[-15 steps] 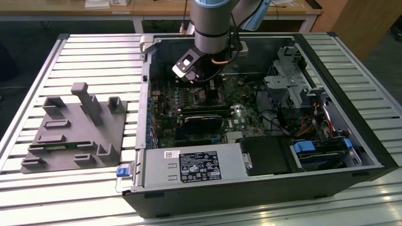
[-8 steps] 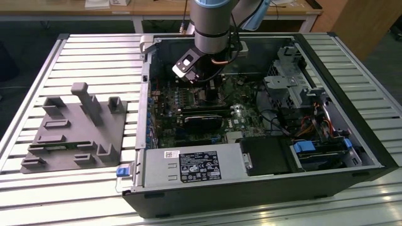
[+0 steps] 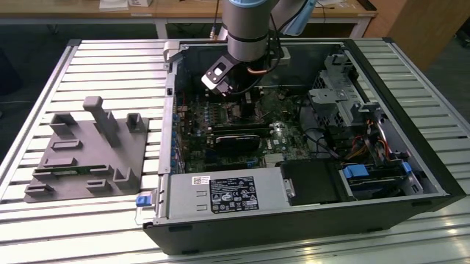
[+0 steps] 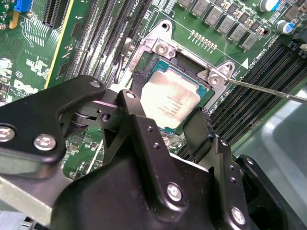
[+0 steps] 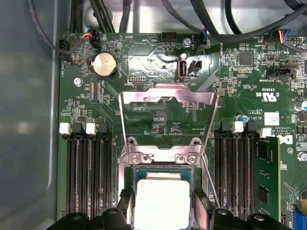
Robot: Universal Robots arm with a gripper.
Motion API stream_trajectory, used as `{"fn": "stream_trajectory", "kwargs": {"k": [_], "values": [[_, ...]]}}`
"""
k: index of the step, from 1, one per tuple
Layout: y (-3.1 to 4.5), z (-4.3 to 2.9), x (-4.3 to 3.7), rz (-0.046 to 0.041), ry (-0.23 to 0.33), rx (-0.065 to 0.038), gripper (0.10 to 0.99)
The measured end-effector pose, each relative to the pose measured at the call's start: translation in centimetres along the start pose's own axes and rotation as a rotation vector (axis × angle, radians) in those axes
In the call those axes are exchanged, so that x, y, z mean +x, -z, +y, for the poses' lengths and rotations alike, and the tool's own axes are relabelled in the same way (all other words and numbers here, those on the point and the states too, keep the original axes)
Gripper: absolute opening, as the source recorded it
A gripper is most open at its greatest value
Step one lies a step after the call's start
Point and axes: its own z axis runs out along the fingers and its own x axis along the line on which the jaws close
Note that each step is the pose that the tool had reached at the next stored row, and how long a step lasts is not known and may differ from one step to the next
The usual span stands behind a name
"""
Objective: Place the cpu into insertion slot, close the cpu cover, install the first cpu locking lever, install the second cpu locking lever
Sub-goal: 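Place the cpu into insertion slot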
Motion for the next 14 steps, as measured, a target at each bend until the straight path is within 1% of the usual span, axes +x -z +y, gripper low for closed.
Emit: {"fn": "stream_trajectory", "kwargs": {"k": [5, 7, 8, 14], "values": [[0.01, 0.0, 0.0, -0.0002, 0.0, 0.0, 0.616], [0.02, 0.0, 0.0, -0.0002, 0.0, 0.0, 0.6], [0.02, 0.0, 0.0, -0.0002, 0.0, 0.0, 0.533], [0.04, 0.0, 0.0, -0.0002, 0.001, 0.0, 0.533]]}}
